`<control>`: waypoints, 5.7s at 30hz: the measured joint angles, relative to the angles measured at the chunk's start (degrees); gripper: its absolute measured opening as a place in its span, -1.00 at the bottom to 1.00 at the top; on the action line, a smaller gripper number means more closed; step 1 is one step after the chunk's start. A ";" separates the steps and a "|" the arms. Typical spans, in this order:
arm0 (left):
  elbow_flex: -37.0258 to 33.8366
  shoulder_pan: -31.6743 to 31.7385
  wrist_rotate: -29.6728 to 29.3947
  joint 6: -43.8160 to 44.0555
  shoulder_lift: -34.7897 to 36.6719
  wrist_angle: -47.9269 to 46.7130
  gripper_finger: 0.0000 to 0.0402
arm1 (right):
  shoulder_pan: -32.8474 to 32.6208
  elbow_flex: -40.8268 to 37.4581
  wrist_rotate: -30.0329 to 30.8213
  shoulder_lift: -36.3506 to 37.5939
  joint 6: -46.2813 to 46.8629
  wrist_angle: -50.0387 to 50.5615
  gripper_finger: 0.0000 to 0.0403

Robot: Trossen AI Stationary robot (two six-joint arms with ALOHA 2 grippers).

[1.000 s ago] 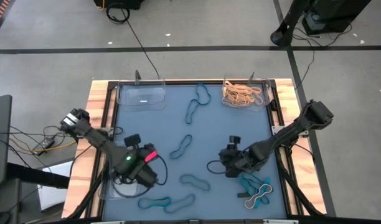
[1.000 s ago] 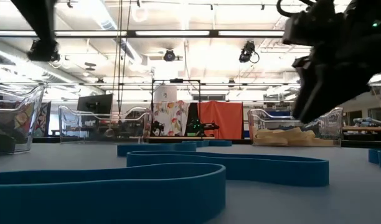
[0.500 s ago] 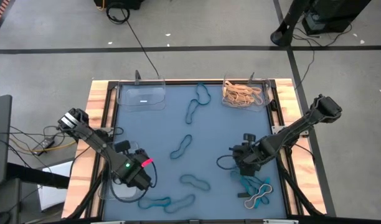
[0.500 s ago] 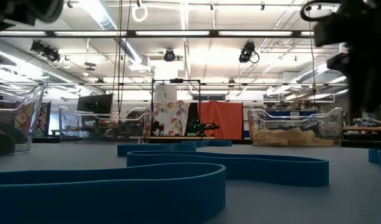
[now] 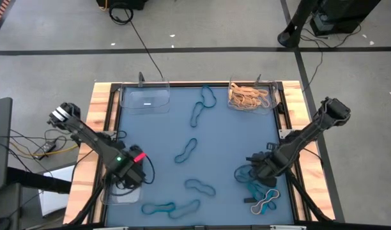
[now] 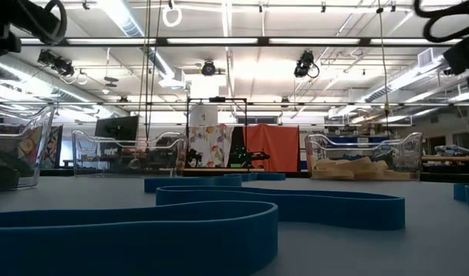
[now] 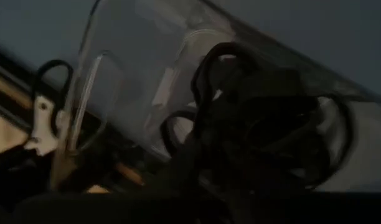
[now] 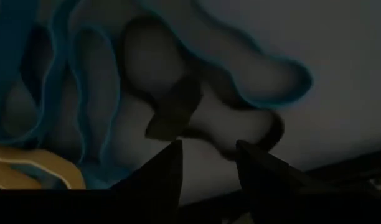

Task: Sort rubber bands into baskets
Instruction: Put the small black rubber band into the bottom left transparent bin, then put the big black rubber band into the bottom left transparent bin

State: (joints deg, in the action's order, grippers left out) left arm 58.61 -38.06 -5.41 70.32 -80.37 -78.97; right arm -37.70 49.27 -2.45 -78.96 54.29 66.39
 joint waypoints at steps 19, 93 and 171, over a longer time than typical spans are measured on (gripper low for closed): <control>3.77 -4.98 -18.06 4.96 3.71 1.74 0.07 | -9.97 -12.85 2.42 -0.04 2.69 -13.95 -0.17; 4.11 21.87 -21.94 -67.10 -21.30 106.28 -0.02 | 10.87 9.45 37.54 -0.63 -42.08 -41.52 -0.98; 4.07 -10.48 1.59 18.66 3.79 -1.94 -0.24 | -8.96 -3.38 26.88 -0.59 8.53 -21.81 -0.18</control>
State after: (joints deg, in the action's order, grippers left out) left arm 62.67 -48.53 -3.82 88.98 -76.58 -80.90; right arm -46.66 45.90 24.43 -79.55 62.82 44.57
